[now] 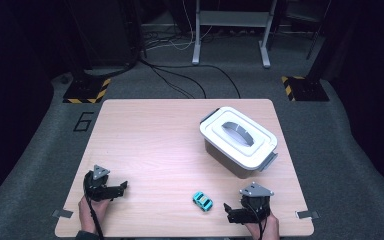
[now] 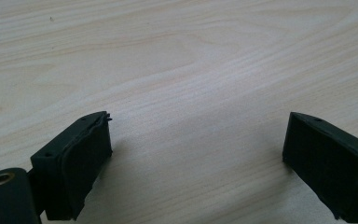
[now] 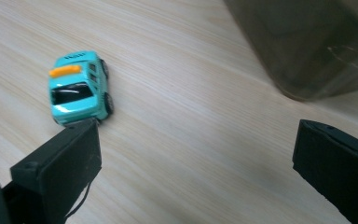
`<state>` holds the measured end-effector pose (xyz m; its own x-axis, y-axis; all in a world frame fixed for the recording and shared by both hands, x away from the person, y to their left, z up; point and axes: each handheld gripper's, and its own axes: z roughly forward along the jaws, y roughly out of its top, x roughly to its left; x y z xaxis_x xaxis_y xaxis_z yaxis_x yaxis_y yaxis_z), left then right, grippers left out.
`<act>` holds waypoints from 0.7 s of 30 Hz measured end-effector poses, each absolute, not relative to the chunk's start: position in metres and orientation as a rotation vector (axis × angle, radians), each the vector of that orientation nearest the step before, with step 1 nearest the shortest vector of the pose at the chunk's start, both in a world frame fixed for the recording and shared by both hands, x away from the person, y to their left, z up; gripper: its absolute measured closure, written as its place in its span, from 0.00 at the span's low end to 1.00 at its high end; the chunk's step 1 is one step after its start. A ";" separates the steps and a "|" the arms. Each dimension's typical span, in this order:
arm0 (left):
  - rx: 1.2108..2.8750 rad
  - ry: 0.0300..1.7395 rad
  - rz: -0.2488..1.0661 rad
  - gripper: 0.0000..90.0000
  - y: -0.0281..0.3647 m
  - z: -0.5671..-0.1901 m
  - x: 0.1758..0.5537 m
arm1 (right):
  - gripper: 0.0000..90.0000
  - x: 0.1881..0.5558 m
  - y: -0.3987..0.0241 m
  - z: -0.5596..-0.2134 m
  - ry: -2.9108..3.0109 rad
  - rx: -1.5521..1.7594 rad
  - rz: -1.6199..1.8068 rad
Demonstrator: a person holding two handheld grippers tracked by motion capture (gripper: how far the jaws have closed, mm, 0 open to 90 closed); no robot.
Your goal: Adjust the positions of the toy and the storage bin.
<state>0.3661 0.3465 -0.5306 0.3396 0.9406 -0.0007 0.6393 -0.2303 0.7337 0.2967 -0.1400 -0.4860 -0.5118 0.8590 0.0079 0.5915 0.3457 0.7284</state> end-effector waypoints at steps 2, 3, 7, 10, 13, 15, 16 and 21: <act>1.963 1.380 0.602 0.08 0.346 -0.531 0.366 | 0.00 0.298 -0.133 -0.484 2.251 1.253 0.981; 1.963 1.380 0.602 0.08 0.346 -0.531 0.366 | 0.00 0.298 -0.133 -0.484 2.251 1.253 0.981; 1.964 1.380 0.599 0.08 0.346 -0.531 0.366 | 0.00 0.298 -0.123 -0.482 2.262 1.236 0.992; 1.959 1.384 0.596 0.08 0.346 -0.531 0.366 | 0.00 0.299 -0.113 -0.481 2.281 1.204 0.988; 1.960 1.384 0.594 0.08 0.346 -0.531 0.366 | 0.00 0.300 -0.107 -0.481 2.304 1.187 0.988; 1.959 1.384 0.596 0.08 0.346 -0.531 0.366 | 0.00 0.300 -0.104 -0.480 2.305 1.191 0.992; 1.959 1.384 0.596 0.08 0.346 -0.531 0.366 | 0.00 0.300 -0.099 -0.480 2.313 1.180 0.999; 1.960 1.384 0.595 0.08 0.346 -0.531 0.366 | 0.00 0.300 -0.085 -0.479 2.342 1.146 1.002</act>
<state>0.3659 0.3463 -0.5305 0.3376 0.9413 -0.0070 0.6427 -0.2250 0.7323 0.3004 -0.0851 -0.4792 -0.6131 0.7900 -0.0010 0.5449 0.4238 0.7235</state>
